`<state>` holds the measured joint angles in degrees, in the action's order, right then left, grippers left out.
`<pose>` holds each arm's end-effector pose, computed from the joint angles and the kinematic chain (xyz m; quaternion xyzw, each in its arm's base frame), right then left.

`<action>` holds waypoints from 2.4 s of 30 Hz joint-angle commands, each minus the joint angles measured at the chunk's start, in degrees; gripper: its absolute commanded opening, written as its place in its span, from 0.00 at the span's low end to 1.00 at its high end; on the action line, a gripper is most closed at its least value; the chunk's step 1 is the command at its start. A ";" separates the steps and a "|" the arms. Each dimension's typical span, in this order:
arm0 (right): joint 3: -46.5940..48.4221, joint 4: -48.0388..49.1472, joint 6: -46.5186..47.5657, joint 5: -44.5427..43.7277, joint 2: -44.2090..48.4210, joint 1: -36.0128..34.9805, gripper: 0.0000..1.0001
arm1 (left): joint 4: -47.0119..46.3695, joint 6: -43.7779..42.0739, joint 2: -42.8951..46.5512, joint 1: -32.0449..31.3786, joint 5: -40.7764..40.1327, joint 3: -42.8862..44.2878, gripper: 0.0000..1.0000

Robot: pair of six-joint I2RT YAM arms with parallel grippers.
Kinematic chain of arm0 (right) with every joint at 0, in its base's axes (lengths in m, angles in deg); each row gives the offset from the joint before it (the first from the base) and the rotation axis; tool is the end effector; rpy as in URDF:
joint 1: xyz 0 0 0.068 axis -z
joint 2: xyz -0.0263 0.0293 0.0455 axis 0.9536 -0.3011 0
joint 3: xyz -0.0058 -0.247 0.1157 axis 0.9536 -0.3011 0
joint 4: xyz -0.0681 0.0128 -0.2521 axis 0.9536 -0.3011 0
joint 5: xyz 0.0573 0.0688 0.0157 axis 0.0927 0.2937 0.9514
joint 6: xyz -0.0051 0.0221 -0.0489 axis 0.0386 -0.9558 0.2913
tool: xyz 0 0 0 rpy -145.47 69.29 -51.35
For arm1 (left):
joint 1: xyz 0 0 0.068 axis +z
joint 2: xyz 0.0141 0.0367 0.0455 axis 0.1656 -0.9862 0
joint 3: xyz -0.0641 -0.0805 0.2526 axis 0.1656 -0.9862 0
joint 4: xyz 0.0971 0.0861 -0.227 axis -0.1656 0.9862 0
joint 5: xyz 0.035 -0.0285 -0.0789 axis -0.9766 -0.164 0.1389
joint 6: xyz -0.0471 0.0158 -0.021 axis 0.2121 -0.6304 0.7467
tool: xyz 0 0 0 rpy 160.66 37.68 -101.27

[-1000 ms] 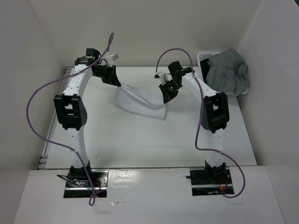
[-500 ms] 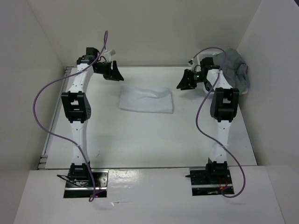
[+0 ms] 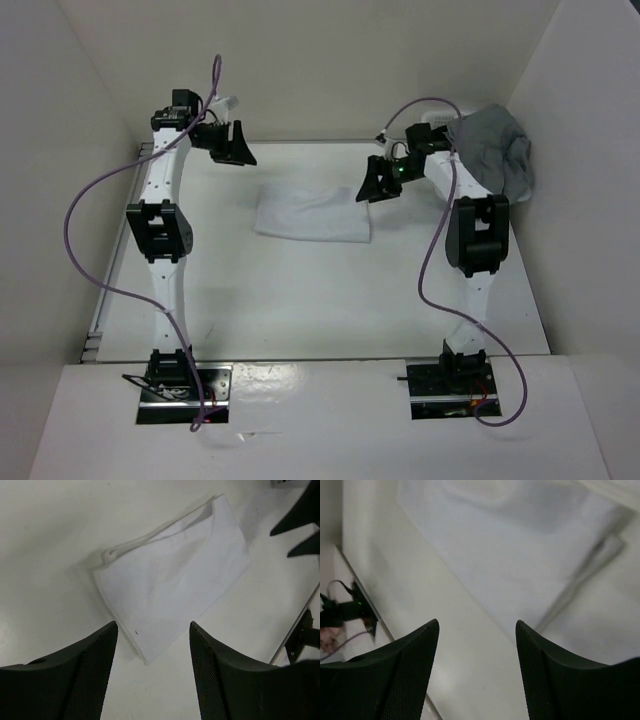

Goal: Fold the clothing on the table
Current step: Fold the skirt

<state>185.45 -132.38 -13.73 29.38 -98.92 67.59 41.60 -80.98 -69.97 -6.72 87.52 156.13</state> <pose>0.4614 0.0660 0.2188 -0.1642 0.8783 0.3996 0.2050 0.5243 -0.0001 0.2874 0.1186 0.8732 -0.3617 0.3042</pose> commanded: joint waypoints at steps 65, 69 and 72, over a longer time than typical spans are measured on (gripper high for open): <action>-22.92 10.06 1.53 -16.24 17.67 -5.84 0.69 | -23.79 6.97 -0.58 -3.78 -15.17 -26.12 0.64; -22.92 10.06 2.06 -15.71 17.67 -5.84 0.69 | -22.12 6.97 -4.71 -4.30 -15.78 -20.58 0.64; -22.92 10.06 2.58 -15.71 17.67 -5.84 0.69 | -18.61 6.35 -7.97 -5.53 -15.78 -14.69 0.64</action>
<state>162.46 -123.29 -12.29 12.13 -80.67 62.00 19.07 -74.07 -74.48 -11.14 72.02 137.38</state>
